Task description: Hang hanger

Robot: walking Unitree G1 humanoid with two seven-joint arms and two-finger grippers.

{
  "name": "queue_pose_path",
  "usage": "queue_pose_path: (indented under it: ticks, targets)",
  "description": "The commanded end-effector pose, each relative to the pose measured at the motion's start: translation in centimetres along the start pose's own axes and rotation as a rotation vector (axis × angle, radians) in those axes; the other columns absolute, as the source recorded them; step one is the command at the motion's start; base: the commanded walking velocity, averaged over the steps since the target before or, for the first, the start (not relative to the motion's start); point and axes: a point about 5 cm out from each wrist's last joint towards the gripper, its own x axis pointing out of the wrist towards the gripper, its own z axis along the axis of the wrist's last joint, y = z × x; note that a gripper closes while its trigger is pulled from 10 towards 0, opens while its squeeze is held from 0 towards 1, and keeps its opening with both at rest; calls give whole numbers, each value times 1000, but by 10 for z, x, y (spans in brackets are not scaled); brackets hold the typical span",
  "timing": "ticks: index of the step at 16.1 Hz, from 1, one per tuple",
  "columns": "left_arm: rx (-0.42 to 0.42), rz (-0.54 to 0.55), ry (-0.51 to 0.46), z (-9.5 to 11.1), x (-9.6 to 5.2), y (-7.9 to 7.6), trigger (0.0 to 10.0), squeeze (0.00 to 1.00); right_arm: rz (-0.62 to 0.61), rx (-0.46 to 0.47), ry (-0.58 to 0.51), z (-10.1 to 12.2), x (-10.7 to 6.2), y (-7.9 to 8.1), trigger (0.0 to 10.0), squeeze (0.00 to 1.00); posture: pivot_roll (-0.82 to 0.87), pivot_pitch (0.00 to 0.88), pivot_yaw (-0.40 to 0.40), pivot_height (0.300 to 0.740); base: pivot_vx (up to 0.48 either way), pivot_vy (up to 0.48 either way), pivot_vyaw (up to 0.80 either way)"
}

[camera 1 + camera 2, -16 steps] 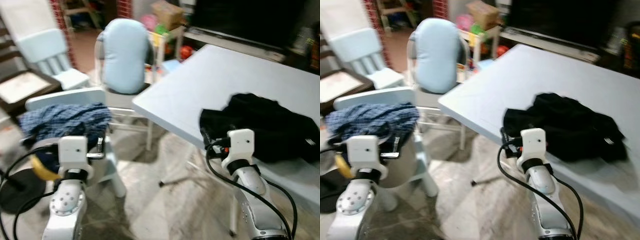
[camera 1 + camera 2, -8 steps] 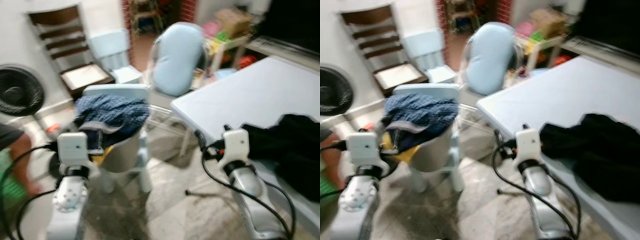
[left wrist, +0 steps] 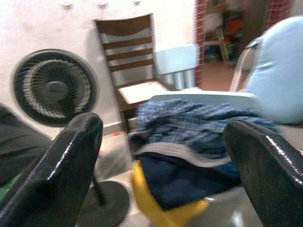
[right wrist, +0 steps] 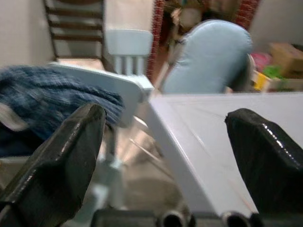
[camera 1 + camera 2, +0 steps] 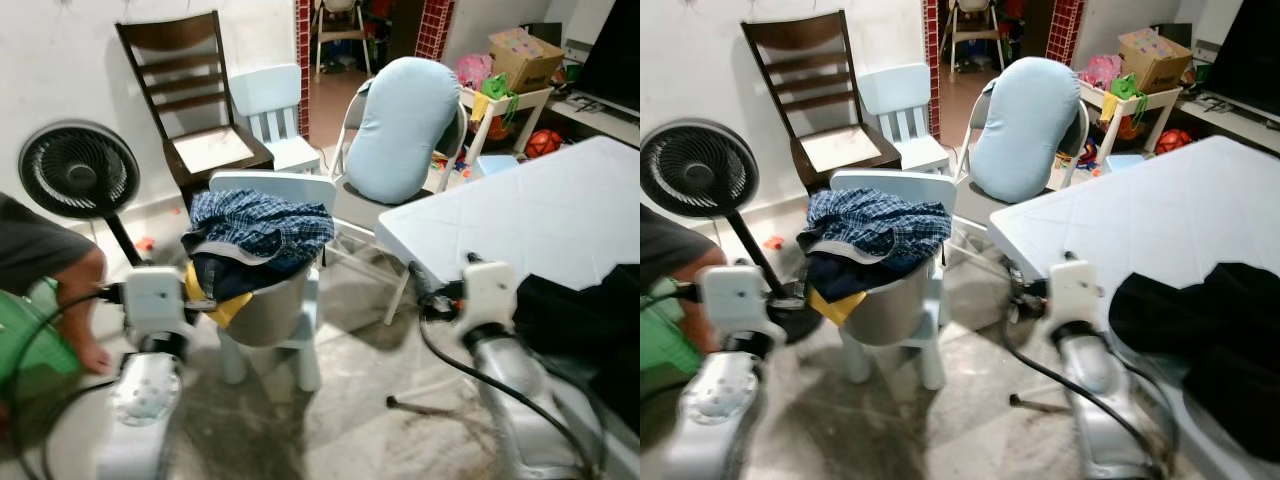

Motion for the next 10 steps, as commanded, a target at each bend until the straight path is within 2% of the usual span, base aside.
queue_pose_path:
  ticks: [1,10]
  targets:
    - [-21,-24,-18,5,1,-7,10000,0,-22,-18,-1,2,-2,-8,10000,0,51,0,-41,740,409,0,0]
    - [-40,-20,-3,2,1,-10,10000,0,-12,-34,0,2,-2,-8,10000,0,49,0,-50,740,443,0,0]
